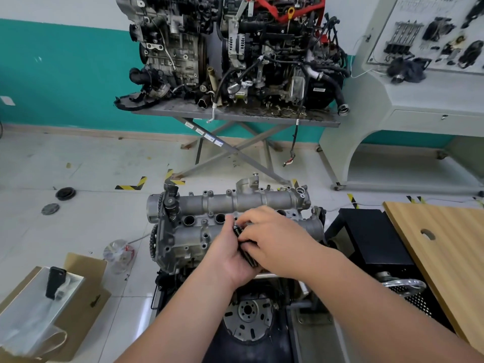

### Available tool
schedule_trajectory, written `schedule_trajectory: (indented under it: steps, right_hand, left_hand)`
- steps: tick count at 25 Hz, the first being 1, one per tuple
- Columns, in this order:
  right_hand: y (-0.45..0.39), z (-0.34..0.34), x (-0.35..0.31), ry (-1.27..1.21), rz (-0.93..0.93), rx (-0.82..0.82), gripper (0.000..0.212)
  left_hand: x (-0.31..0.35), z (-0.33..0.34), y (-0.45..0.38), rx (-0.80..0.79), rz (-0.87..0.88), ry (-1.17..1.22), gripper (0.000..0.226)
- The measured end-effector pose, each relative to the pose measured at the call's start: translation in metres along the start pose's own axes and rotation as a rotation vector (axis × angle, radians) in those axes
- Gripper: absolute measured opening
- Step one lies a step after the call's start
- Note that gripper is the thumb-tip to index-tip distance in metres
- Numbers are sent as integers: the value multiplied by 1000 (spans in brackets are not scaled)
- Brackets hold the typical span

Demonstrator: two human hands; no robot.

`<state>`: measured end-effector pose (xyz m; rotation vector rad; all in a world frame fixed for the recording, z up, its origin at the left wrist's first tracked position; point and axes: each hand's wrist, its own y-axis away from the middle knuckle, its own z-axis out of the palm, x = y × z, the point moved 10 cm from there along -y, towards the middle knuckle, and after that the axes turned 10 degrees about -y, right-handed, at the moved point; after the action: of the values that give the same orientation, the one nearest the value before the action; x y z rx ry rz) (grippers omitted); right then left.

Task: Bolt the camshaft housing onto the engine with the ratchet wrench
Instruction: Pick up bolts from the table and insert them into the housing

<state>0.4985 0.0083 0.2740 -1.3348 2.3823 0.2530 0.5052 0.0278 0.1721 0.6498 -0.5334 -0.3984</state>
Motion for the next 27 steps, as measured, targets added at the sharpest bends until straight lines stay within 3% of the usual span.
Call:
schedule_trajectory:
  steps: [5, 8, 12, 15, 19, 23, 25, 27]
  right_hand:
    - [-11, 1, -10, 378, -159, 3, 13]
    - [-12, 12, -5, 552, -175, -44, 22]
    - [-7, 48, 22, 396, -132, -304, 26]
    - [2, 60, 45, 243, -81, -382, 33]
    - [-1, 58, 69, -80, -43, -227, 23]
    - [-20, 24, 123, -450, 211, 214, 19]
    - [-25, 12, 159, -493, 387, 356, 17]
    - [-33, 11, 182, -405, 474, 357, 19]
  left_hand:
    - [7, 0, -9, 42, -16, 5, 75]
    - [4, 0, -20, 39, -59, 28, 79]
    - [-13, -9, -39, 74, -105, -39, 85]
    - [-25, -16, -54, 113, -139, -23, 93]
    - [-13, -26, -69, 226, -97, -5, 91]
    - [9, -35, -77, 314, 25, 16, 63]
    - [24, -43, -76, 379, 87, -52, 57]
    - [38, -53, -74, 433, 137, -113, 55]
